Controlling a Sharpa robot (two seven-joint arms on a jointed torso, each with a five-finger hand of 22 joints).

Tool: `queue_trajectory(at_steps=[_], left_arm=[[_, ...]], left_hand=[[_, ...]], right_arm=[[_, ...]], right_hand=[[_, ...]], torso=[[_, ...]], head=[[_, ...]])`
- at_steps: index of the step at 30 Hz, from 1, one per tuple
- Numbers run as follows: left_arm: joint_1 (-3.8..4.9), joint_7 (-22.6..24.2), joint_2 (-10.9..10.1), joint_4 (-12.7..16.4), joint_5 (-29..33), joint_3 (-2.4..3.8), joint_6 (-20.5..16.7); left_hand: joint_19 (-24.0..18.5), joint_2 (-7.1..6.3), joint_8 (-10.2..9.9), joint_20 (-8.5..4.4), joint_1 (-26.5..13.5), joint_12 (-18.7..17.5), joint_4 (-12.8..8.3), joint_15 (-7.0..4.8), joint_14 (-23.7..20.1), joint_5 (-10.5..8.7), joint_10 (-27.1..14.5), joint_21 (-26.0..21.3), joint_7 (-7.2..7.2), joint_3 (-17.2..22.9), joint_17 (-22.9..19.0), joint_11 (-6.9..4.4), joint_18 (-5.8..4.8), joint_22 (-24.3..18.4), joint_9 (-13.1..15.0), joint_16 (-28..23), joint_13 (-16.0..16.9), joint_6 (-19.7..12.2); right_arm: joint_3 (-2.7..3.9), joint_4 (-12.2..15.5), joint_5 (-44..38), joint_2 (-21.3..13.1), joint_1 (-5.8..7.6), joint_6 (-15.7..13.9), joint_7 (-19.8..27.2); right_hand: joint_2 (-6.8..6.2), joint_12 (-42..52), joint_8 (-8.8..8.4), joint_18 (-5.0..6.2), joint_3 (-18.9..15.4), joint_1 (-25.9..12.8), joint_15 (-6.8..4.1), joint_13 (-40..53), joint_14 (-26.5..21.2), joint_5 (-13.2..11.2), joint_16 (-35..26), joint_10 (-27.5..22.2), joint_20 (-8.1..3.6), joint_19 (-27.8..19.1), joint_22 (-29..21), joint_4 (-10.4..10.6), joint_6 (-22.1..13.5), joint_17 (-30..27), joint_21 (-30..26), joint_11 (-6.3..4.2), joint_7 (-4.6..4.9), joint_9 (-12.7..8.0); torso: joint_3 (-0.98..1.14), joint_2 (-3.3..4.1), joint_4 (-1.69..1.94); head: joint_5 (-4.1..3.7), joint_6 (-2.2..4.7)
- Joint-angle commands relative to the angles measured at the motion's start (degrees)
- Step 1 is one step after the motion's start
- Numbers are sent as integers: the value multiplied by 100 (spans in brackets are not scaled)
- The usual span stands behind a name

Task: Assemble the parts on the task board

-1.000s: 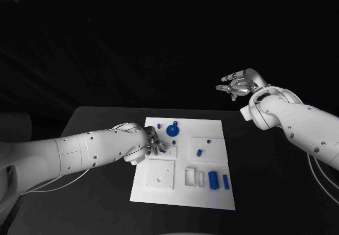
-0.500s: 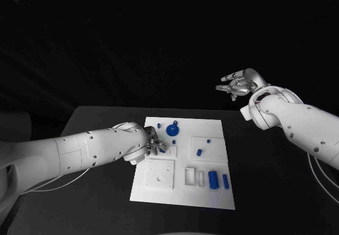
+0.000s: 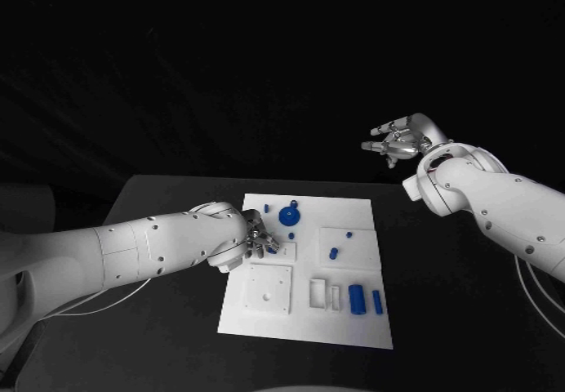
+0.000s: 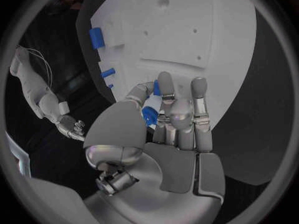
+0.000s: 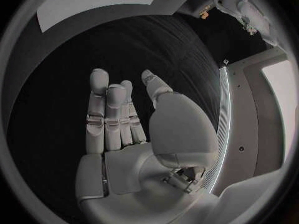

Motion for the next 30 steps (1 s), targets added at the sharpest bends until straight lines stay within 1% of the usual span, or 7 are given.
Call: queue_trajectory(at_steps=[1, 7, 13, 17, 26, 30], left_arm=[[-19, -67, 18, -16, -37, -12, 134], [-19, -74, 36, -46, -58, -12, 145], [-19, -77, 71, -56, -132, -12, 154], [-20, -71, 87, -42, -219, -12, 152], [-20, -50, 104, -34, -272, -11, 128], [-21, -28, 114, -28, -306, -11, 94]], left_hand=[[47, 49, 41, -5, -21, 30, -418, -41, 7, 37, 273, -20, -465, 393, 26, -64, -2, 108, 990, 40, 9, 641], [57, 52, 38, -5, -27, 88, -412, -47, 27, 28, 273, -16, -476, 381, 84, -72, -1, 109, 1058, 81, 30, 667], [63, 46, 41, -6, -25, 118, -408, -48, 44, 21, 274, -12, -486, 371, 131, -76, -1, 109, 1106, 108, 37, 692], [106, 23, 38, -19, -18, 248, -374, -64, 113, 0, 277, 22, -510, 323, 218, -92, -8, 112, 1222, 162, 63, 762], [121, 5, 39, -17, 21, 360, -324, -69, 163, -32, 279, 58, -536, 299, 336, -106, 1, 111, 1394, 217, 48, 816], [134, 2, 41, -13, 30, 435, -302, -73, 196, -37, 280, 84, -553, 288, 400, -118, 10, 111, 1517, 241, 39, 859]], right_arm=[[2, -2, -63, 9, 1, 91, 6], [2, -10, -70, 14, 0, 110, -8], [2, -17, -73, 19, -2, 122, -14], [2, -18, -74, 22, -5, 127, -13], [2, -18, -74, 21, -11, 128, -8], [2, -22, -74, 27, -16, 129, -6]], right_hand=[[52, 23, 0, 7, -32, 13, -4, -5, -24, 16, 15, -3, -47, 216, -8, -10, 7, -6, 2, -5, -3, 8], [51, 23, -1, 7, -30, 19, -3, -13, -31, 28, 12, -13, -47, 212, -14, -14, 1, -7, -7, -4, 0, 8], [51, 23, -1, 7, -30, 19, -3, -13, -31, 28, 12, -13, -47, 212, -14, -14, 1, -7, -7, -4, 0, 8], [48, 24, 0, 7, -33, 16, -1, -21, -37, 30, 7, -19, -45, 209, -21, -11, -2, -10, -22, -1, 1, 8], [51, 27, 0, 8, -36, 8, 0, -27, -38, 36, 5, -21, -44, 210, -26, -1, -3, -12, -27, 0, 0, 8], [51, 27, 0, 8, -36, 8, 0, -27, -38, 36, 5, -21, -44, 210, -26, -1, -3, -12, -27, 0, 0, 8]], torso=[[7, 1, 0], [8, 2, -1], [7, 0, -4], [6, 1, -5], [8, -1, -2], [5, 2, -2]], head=[[-1, -10], [-15, -10], [-14, -26], [-13, -30], [-20, -41], [-20, -52]])
